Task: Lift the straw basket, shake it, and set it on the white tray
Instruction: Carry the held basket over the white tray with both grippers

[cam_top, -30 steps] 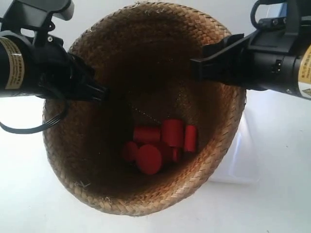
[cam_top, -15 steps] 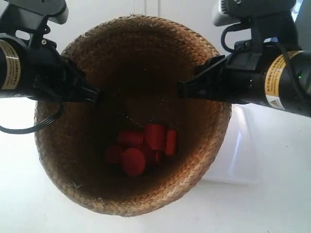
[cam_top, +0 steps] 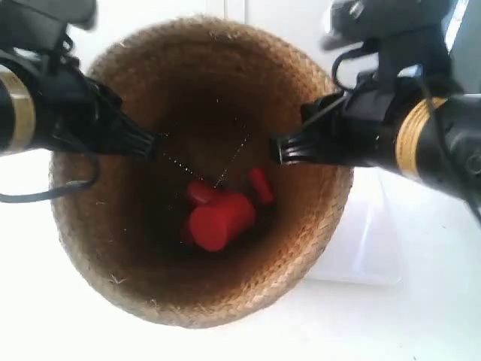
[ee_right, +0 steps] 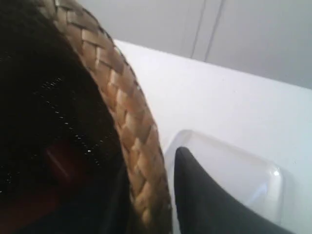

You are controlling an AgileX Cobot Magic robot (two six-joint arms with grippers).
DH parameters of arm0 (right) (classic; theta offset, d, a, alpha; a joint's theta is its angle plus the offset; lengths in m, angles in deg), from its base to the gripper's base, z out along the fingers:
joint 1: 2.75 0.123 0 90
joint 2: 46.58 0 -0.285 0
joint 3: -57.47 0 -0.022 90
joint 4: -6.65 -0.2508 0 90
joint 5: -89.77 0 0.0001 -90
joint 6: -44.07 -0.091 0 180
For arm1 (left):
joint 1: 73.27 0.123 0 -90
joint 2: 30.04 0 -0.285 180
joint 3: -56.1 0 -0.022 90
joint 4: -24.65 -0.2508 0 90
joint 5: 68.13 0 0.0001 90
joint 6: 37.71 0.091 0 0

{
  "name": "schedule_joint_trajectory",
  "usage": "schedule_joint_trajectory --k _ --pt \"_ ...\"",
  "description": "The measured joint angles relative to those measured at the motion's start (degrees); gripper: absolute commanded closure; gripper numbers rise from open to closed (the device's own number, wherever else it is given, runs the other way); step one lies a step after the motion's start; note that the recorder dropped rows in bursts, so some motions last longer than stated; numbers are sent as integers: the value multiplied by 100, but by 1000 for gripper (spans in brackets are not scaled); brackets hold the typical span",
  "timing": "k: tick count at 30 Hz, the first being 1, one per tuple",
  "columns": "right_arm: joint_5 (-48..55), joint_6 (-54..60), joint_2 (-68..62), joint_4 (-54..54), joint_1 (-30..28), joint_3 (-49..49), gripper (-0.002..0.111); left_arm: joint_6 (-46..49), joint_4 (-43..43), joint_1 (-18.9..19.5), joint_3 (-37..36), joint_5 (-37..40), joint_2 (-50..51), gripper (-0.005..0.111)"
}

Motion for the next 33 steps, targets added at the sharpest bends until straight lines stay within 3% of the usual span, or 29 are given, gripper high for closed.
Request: schedule_joint_trajectory --k 15,18,25,28,33 --pt "-149 -189 67 240 -9 -12 108 -184 -130 -24 27 -207 19 107" --pt "228 53 228 -167 1 25 108 72 632 -24 232 -115 19 107" --pt "1688 3049 350 -2874 13 1146 108 2655 3269 11 1877 774 399 107" --pt "2456 3652 350 -3326 13 1581 108 2873 3529 11 2348 1314 652 107" --pt "3065 4188 350 -3624 13 1944 108 3187 3894 11 2712 1456 998 107"
